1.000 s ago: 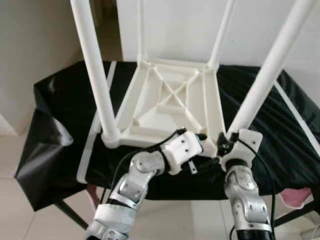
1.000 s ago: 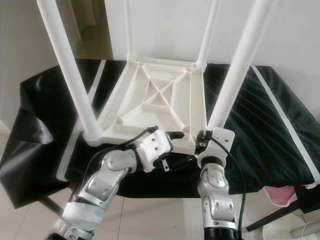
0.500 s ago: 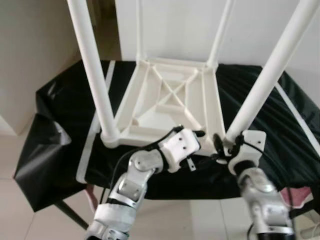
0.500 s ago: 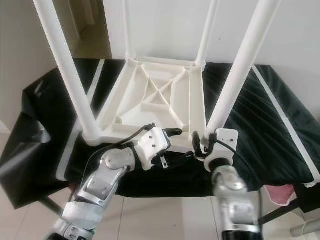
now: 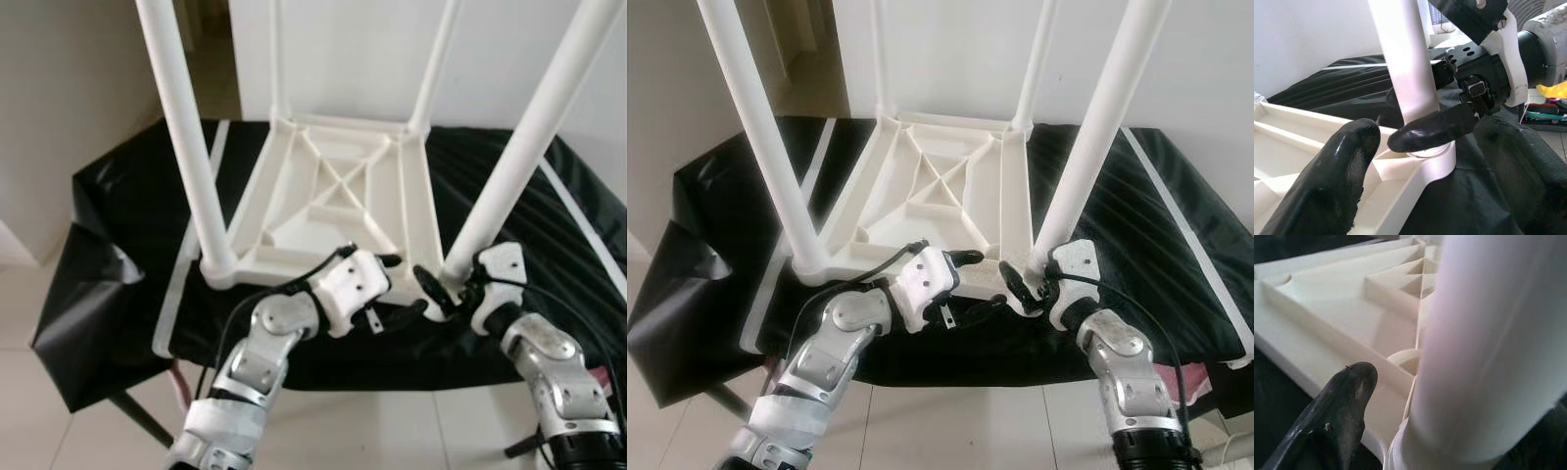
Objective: Building children table
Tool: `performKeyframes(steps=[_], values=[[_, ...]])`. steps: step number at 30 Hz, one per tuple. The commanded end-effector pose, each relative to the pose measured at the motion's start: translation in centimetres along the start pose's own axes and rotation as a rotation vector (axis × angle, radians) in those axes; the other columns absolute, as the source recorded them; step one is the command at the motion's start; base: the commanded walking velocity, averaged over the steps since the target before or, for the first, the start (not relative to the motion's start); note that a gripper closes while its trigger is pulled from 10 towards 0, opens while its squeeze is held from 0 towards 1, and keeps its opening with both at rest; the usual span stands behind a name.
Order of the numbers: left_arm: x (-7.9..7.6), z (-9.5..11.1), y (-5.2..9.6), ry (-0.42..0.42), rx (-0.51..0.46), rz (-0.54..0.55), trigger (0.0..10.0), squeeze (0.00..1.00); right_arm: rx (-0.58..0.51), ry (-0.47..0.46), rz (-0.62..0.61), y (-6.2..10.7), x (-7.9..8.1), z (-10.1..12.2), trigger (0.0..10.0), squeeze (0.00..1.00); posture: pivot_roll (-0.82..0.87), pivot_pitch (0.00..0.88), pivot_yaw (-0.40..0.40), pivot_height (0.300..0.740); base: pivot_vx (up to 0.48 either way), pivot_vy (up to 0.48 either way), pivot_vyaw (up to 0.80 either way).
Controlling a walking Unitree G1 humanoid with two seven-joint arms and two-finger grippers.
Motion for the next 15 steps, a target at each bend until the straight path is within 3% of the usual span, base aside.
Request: performKeyframes(steps=[1,2,4,5,11,12,13,15], values=[[0.3,0.1,-0.1,0.001,0.012,0.063,10.0,0.0,0.04,0.025,0.04,-0.2,0.4,-0.7,9.2,0.0,-0.05,0.0,-0.021,0.74,0.0,0.0,0.0],[0.3,0.1,-0.1,0.002,0.012,0.063,10.0,0.0,0.054,0.019,0.053,-0.1,0.3,-1.0,4.9,0.0,-0.05,0.0,-0.022,0.74,0.0,0.0,0.0],[0.3,0.1,-0.1,0.003,0.011,0.064,10.0,0.0,0.061,0.011,0.063,-0.1,0.3,-1.1,4.9,0.0,-0.05,0.0,-0.022,0.74,0.0,0.0,0.0],[0.4,0.1,-0.1,0.004,0.01,0.064,10.0,0.0,0.066,0.014,0.071,0.0,0.1,-1.3,0.3,0.0,-0.05,0.0,-0.021,0.74,0.0,0.0,0.0],[0.5,0.2,-0.1,0.007,0.006,0.065,10.0,0.0,0.08,-0.008,0.069,0.2,-0.4,-1.8,0.0,0.0,-0.05,0.0,-0.022,0.74,0.0,0.0,0.0],[0.5,0.2,0.0,0.012,0.005,0.066,10.0,0.0,0.086,-0.012,0.067,0.2,-0.4,-1.9,0.3,0.0,-0.05,0.0,-0.021,0.74,0.0,0.0,0.0],[0.5,0.2,0.0,0.013,0.007,0.067,10.0,0.0,0.091,-0.024,0.064,0.2,-0.4,-2.1,9.8,0.0,-0.05,0.0,-0.025,0.74,0.0,0.0,0.0],[0.4,0.2,0.0,0.016,0.008,0.067,10.0,0.0,0.096,-0.034,0.061,0.2,-0.3,-2.3,10.0,0.0,-0.05,0.0,-0.025,0.74,0.0,0.0,0.0]])
Point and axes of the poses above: a point about 5 cm out from each wrist's last joint towards the gripper, its own y axis pointing back from the gripper into the wrist, its own z axis along the axis of the wrist's last joint, x = y × z, the point moved 1 cm from there along -y, pointing out of the wrist towards the gripper, and after that the axes turned 12 degrees about -y, right-handed, at the moved point
